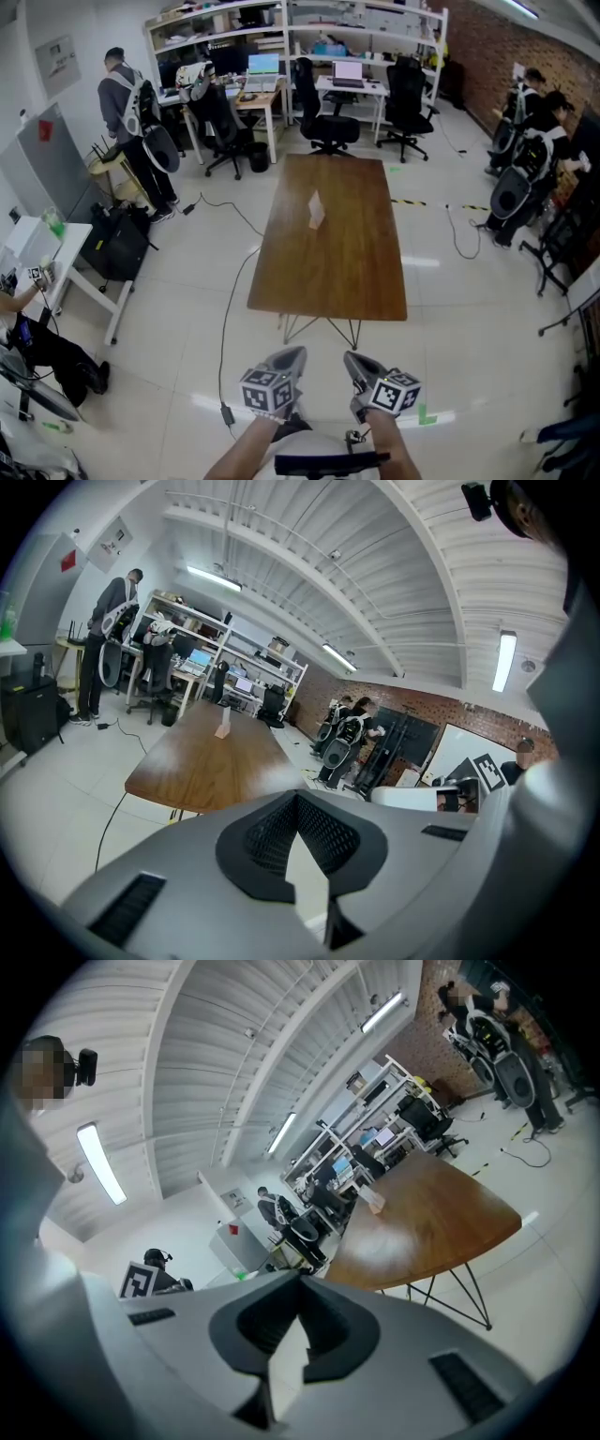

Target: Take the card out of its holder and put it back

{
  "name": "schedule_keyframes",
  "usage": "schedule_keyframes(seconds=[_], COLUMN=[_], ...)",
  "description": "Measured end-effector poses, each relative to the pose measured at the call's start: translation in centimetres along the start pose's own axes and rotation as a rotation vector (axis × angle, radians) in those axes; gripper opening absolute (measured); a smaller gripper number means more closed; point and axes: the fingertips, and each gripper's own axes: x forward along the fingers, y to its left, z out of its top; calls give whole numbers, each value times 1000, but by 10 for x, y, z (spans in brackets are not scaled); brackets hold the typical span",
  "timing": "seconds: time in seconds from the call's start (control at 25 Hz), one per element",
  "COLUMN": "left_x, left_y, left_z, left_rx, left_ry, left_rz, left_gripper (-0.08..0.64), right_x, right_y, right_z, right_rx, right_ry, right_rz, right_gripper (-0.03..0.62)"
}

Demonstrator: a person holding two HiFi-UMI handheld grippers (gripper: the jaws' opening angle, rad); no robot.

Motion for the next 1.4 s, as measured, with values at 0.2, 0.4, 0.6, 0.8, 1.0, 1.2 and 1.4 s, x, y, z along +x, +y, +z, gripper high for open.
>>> schedule_keyframes(seconds=[0.2,0.4,0.6,0.8,1.0,1.2,1.4], left_x=[12,21,29,41,56,78,108], left_y=[29,55,80,93,97,103,113], left_z=[20,37,48,48,53,64,89], left_rx=[4,2,-12,-39,-34,-15,-7], left_ry=[4,3,8,26,47,55,42], left_rz=[4,3,0,-18,-38,-32,-36], left_gripper=[0,0,0,0,0,0,0], right_x=[37,71,97,100,109,119,141], right_y=[-3,-7,-9,-17,-30,-42,-67], right_z=[15,20,25,31,37,49,78], right_rx=[7,10,19,21,43,11,0], right_ry=[-6,-5,-5,-13,-29,-13,-27], right_rz=[4,9,0,-53,-73,-109,-123], right_gripper=[11,11,11,11,11,11,11])
